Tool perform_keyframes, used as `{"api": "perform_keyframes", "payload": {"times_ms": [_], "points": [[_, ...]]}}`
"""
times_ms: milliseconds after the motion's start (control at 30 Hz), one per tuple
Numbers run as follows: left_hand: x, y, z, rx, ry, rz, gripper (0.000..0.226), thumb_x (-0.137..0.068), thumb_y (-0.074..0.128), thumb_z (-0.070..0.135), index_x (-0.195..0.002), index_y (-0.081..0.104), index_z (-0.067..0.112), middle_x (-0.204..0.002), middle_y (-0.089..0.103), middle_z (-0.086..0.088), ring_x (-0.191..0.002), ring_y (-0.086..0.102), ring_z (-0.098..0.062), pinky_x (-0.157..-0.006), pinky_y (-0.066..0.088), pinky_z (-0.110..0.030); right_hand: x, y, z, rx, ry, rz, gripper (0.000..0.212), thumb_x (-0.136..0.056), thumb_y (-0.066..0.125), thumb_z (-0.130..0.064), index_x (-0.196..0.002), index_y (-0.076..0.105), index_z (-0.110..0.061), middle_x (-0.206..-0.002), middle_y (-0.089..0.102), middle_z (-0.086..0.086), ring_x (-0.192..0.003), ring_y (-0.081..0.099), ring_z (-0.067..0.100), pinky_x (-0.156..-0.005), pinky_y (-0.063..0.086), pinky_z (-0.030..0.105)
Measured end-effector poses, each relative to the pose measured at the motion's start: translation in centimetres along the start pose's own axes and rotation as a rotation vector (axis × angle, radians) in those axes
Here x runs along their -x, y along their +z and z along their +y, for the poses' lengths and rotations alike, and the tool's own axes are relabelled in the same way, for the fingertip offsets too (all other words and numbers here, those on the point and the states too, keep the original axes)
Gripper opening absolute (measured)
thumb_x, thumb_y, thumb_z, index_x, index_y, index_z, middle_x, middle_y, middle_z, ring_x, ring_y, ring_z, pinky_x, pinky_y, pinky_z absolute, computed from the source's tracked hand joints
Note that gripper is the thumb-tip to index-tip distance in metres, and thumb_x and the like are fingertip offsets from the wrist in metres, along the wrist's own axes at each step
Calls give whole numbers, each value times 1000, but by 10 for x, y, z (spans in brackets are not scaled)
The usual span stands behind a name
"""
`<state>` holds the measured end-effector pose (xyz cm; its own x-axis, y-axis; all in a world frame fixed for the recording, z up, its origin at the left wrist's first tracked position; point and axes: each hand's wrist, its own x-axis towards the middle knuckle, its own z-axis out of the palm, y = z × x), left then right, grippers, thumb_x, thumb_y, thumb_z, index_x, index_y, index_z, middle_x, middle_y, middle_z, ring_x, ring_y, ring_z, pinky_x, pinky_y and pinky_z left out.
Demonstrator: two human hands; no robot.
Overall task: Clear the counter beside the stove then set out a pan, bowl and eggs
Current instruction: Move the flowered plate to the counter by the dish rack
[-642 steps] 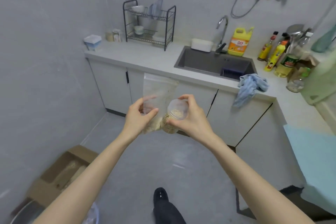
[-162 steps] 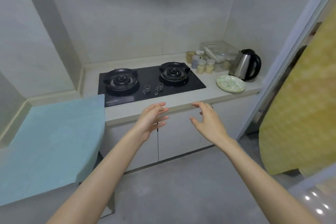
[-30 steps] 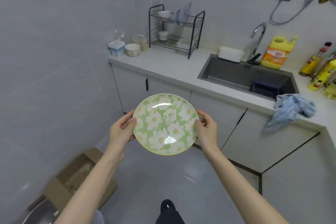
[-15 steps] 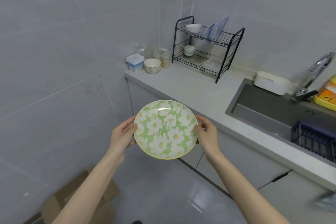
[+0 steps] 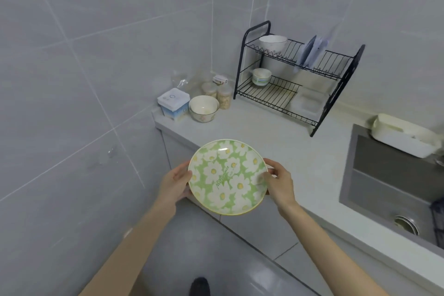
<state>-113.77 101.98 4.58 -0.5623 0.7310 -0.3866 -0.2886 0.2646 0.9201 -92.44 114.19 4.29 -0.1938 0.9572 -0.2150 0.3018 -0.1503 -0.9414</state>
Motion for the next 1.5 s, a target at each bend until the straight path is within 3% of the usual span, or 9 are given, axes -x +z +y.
{"api": "perform_keyframes", "payload": {"times_ms": [200,367,500,667,1000,1100,1200,1400,1500], "points": [[-94,18,31,-59,-63,-117,37,-96,50,4,-124,60,26,-115,69,1,-90,69,-14,-60,56,-21,-87,25,-4,27,88,51,40,-85,50,-8,-119,61,-27,-103,65,1,-100,63,24,-85,55,49],[-158,46,39,-77,-94,-232,37,-96,48,1,-110,58,34,-96,67,18,-78,69,-3,-63,55,-21,-153,31,-3,31,177,93,45,-84,53,-8,-126,58,-23,-114,66,2,-104,62,23,-90,53,47],[-207,68,36,-45,-156,-216,34,-97,51,3,-116,57,30,-97,65,16,-79,68,-3,-62,56,-22,-206,33,0,31,223,112,46,-85,50,-7,-128,56,-21,-116,64,1,-106,61,23,-93,51,43],[-262,99,39,-5,-223,-173,34,-93,56,1,-117,60,26,-109,67,7,-93,67,-13,-64,58,-24,-273,36,3,17,279,71,42,-87,49,-6,-124,57,-23,-115,64,-1,-105,62,21,-90,52,37],[-317,138,36,37,-243,-128,49,-90,52,-8,-109,57,37,-103,67,20,-96,64,-3,-72,58,-25,-353,41,3,95,307,-23,47,-79,46,-5,-118,62,-24,-114,65,-5,-103,63,16,-78,55,29],[-324,143,30,44,-226,-107,53,-90,51,-9,-117,58,37,-104,69,22,-99,64,-1,-77,57,-28,-364,42,1,94,304,-24,48,-79,47,-7,-121,61,-26,-118,63,-7,-107,61,16,-85,55,34],[-330,147,24,45,-192,-135,56,-91,51,-8,-133,53,29,-122,65,13,-113,61,-8,-82,57,-29,-374,43,-3,100,299,7,47,-80,49,-8,-122,62,-26,-119,63,-8,-107,60,15,-89,53,35],[-336,156,25,114,-190,-102,53,-93,50,-6,-138,49,21,-129,62,6,-115,60,-9,-78,55,-21,-382,48,-10,66,275,81,44,-84,52,-9,-124,62,-22,-115,65,-5,-101,59,15,-67,46,16],[-335,159,28,138,-190,-101,51,-92,51,-7,-136,51,19,-126,64,5,-113,61,-9,-76,55,-21,-379,49,-10,44,275,100,44,-85,55,-11,-128,58,-21,-118,64,-3,-105,60,17,-71,47,18]]}}
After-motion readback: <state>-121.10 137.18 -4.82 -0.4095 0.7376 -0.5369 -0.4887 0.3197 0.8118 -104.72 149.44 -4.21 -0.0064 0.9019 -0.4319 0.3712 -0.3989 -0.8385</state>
